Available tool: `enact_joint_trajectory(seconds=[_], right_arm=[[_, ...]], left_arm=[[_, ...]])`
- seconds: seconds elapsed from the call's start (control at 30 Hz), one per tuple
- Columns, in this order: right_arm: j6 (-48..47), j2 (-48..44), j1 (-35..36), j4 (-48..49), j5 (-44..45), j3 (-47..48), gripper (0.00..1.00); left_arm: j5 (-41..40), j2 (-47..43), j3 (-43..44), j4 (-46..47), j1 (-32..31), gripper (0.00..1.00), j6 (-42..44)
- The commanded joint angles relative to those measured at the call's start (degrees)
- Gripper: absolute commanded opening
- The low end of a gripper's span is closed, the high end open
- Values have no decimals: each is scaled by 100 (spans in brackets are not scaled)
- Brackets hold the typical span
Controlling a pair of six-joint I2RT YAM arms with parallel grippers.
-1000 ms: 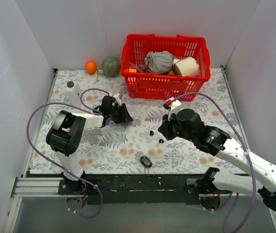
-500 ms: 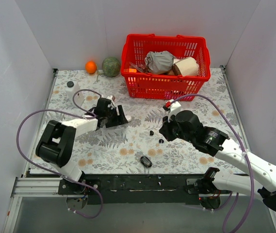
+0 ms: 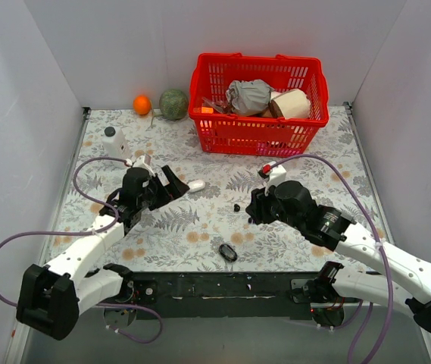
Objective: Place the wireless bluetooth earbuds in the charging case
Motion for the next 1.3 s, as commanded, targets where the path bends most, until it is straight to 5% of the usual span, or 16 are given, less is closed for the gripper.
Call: enact_joint_trajectory(seconds=[0.0, 0.17, 0.3, 0.33, 0.43, 0.57, 0.73, 1.0, 1.27], right_arm=[[183, -93, -15, 295, 332, -46, 55], [191, -92, -32, 179, 509, -151, 54], [279, -136, -24, 223, 623, -301, 53], [305, -145, -24, 232, 632, -318, 53], [367, -154, -24, 215, 641, -336, 52], [420, -259, -24, 109, 702, -327, 52], [420, -470, -24, 12, 755, -371, 51], [438, -673, -24, -84, 755, -424, 51], [429, -681, -24, -172, 720, -398, 51]], left_arm=[[1574, -99, -281, 502, -459, 98, -169], [241, -294, -80, 56, -2060, 98, -90], [-1663, 618, 587, -1162, -3831, 98, -343], [-2635, 874, 806, -1445, -4142, 98, -484], [-3451, 1613, 1282, -2158, -4620, 98, -1187], [-3077, 1826, 1363, -2179, -4629, 98, -1198], [-2128, 1176, 765, -861, -4646, 98, -85], [-1020, 2009, 1072, -798, -4857, 98, 902], [-1098, 2765, 1502, -991, -4945, 98, 1167]])
